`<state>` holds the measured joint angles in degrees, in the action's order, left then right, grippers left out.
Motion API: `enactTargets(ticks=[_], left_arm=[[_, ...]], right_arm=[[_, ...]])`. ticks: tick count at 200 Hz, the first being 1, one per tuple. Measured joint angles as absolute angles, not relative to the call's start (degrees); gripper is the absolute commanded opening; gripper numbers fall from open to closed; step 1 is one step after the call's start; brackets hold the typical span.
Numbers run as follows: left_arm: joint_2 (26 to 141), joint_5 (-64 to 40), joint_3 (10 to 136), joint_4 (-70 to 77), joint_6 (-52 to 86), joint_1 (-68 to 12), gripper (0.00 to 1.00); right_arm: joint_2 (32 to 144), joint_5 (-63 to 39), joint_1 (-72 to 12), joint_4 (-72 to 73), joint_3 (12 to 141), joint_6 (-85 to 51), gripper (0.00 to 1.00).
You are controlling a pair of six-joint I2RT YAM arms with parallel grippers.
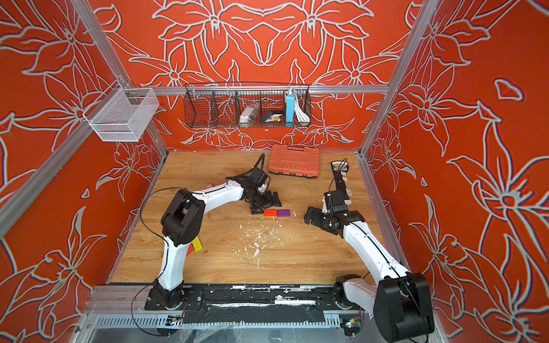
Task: Assemble the letter c with building blocks
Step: Assemble the building block at the center of the board.
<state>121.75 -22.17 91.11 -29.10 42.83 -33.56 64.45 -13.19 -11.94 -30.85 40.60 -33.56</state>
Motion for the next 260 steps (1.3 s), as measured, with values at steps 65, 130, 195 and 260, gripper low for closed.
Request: enactTargets(ticks=[65,130,195,260], left_arm=[[123.09,-22.26,93.49,-29.45,42.87,-33.61,0.98],[123.17,-22.5,93.54,-29.5,42.92,-33.8,0.98],[123.17,-23.05,93.54,-29.5,43.51,-34.26,0.98],[123.17,-22.81,93.54,-29.63,43.46,-34.13,0.98]], right_arm=[[64.45,-13.19,-11.9,-30.83,40.6,-33.54,0.98],[64.45,-13.19,-11.88,-30.83,40.6,-33.56,0.98],[64.45,-13.17,-11.88,-30.83,40.6,-33.56,0.98],[64.45,-13.19,-11.88,-30.85,40.6,-33.54,0.98]])
